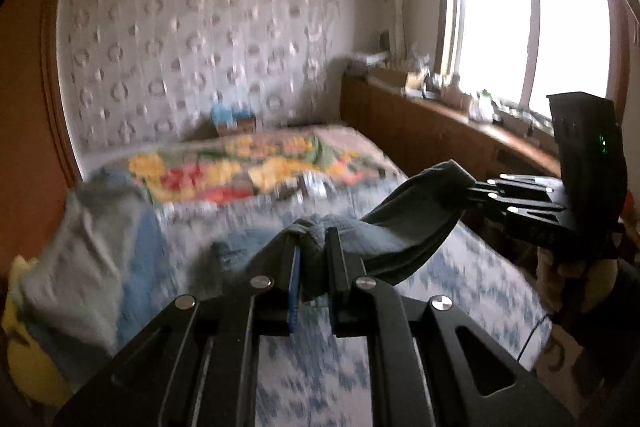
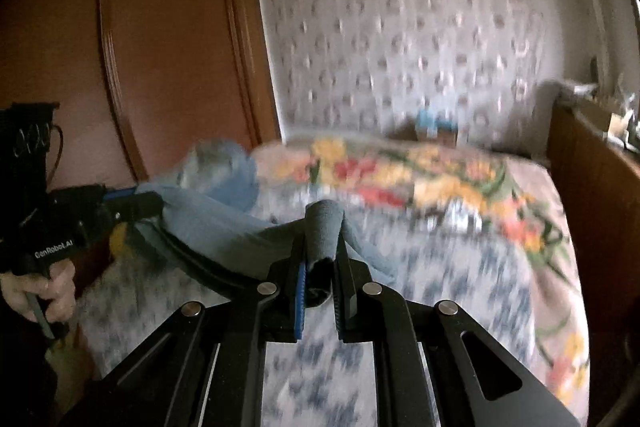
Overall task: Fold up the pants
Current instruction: 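Lift the grey-blue pants with both grippers and fold them over onto themselves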
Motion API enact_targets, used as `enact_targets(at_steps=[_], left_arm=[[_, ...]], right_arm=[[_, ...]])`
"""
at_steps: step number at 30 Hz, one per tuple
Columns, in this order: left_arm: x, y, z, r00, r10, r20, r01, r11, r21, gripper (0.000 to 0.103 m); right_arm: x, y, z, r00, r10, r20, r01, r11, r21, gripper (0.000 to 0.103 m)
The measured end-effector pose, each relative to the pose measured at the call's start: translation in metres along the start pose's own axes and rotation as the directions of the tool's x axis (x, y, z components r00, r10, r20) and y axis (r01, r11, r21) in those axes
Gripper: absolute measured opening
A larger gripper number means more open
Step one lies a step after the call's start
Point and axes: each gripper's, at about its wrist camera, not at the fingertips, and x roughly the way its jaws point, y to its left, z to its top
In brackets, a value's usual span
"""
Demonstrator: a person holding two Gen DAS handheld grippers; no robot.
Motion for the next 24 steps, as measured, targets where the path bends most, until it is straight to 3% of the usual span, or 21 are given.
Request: enact_targets(at_steps=[6, 9, 13, 24], left_arm=[[-0.012, -0.015, -0.025, 0.999, -0.013, -0.036, 0.013, 1.000, -0.006, 0.012], [-0.023, -0.021, -0.034, 0.999, -0.016, -0.037, 0.016, 1.000, -0.002, 0.012], [-0.033, -0.022, -0.048, 0.999, -0.023, -0.048, 0.023, 1.000, -0.011, 0.012], [-0.052, -0.027, -0.108, 0.993, -0.054, -0.102, 0.046, 0.996, -0.071, 0.012]], right_arm=[[-0.002, 0.010, -0.016, 0.995, 0.027, -0.091, -0.025, 1.000, 0.018, 0.011], [-0.004, 0.005, -0.006, 0.995, 0.031, -0.100, -0.030, 0.999, 0.018, 0.011], [-0.030, 0.008, -0.023, 0.994, 0.037, -0.103, -0.034, 0.999, 0.028, 0.011], [-0.039, 0.012, -0.059, 0.990, 0.048, -0.135, -0.037, 0.996, 0.087, 0.011]])
